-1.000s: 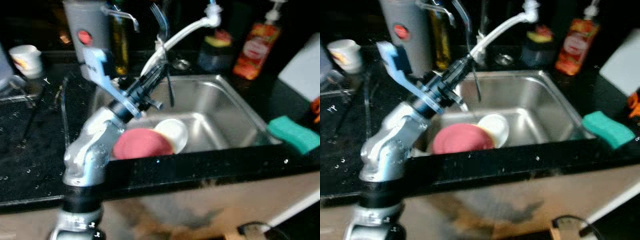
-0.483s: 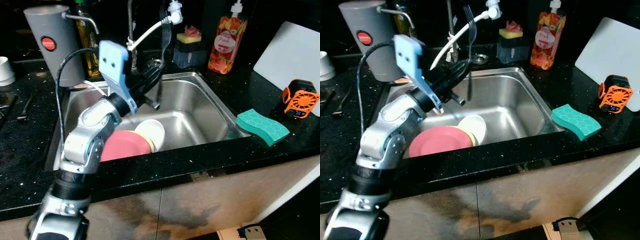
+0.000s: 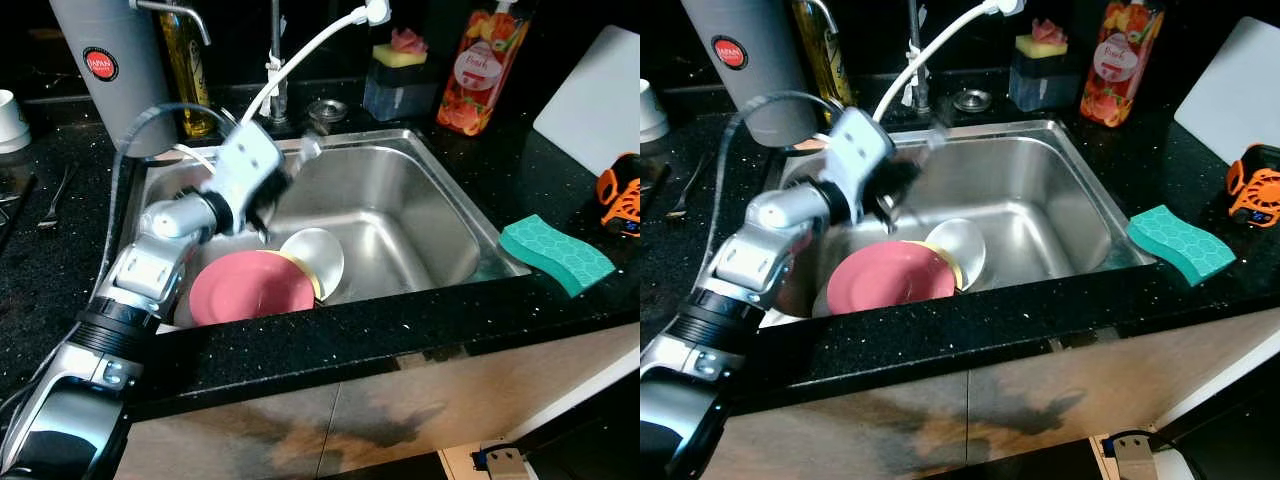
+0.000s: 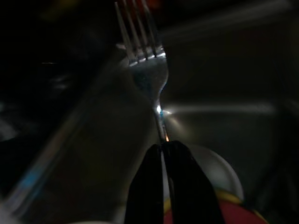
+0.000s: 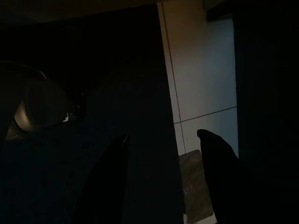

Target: Kitchen organization

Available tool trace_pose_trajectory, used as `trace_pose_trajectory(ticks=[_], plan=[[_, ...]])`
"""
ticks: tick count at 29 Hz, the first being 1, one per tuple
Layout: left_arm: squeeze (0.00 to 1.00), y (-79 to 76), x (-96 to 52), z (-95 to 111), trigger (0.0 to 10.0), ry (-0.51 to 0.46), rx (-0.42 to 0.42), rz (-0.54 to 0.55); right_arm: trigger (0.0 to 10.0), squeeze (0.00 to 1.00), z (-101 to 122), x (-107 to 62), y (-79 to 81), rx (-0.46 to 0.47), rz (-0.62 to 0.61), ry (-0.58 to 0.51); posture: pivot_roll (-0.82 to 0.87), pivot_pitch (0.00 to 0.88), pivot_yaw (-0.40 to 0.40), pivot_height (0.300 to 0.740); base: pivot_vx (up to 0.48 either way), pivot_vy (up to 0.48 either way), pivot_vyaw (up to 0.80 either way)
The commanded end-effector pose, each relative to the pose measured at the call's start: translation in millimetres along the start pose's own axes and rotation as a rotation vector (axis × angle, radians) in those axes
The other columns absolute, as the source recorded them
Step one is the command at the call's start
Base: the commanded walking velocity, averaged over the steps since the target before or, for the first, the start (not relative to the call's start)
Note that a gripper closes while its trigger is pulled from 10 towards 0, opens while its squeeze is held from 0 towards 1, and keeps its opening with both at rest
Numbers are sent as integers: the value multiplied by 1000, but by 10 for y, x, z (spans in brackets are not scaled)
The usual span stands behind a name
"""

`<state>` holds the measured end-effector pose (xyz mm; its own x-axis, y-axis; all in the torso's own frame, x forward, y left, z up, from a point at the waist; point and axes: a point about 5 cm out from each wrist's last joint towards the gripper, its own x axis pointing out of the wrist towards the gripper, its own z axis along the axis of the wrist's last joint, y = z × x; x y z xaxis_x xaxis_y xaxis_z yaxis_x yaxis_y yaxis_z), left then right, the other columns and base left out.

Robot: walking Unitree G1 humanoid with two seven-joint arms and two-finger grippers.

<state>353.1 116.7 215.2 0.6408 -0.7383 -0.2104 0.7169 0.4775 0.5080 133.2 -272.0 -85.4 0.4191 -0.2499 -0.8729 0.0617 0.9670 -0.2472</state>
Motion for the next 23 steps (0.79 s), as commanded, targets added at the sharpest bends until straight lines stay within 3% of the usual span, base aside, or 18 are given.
trace_pose_trajectory(ticks=[1,3,4,14,16,17,18,23], plan=[[0,-84,12,-75,10000,46,48,-101,10000,0,-38,-3,29,-17,4,7,-43,20,22,740,0,0,0],[0,-113,18,-111,10000,64,50,-144,10000,0,-39,-3,33,-17,5,7,-45,21,25,740,0,0,0],[0,-158,13,-207,10000,116,96,-222,10000,0,-41,-3,40,-15,5,6,-47,20,29,740,0,0,0],[0,-191,-21,-480,10000,219,103,-323,10000,0,-28,-1,51,-4,2,1,-55,14,38,740,0,0,0],[39,-189,-31,-519,10000,233,102,-330,10000,0,-20,0,51,-1,1,-1,-55,13,39,740,0,0,0],[427,-186,-37,-535,10000,239,108,-332,10000,0,-15,1,52,-1,1,-2,-56,12,41,740,0,0,0],[1000,-180,-41,-549,10000,243,114,-337,10000,0,-10,1,53,-1,1,-3,-56,11,41,740,0,0,0],[1000,-134,-56,-574,10000,252,118,-326,10000,0,12,5,63,-2,2,-8,-55,8,46,740,0,0,0]])
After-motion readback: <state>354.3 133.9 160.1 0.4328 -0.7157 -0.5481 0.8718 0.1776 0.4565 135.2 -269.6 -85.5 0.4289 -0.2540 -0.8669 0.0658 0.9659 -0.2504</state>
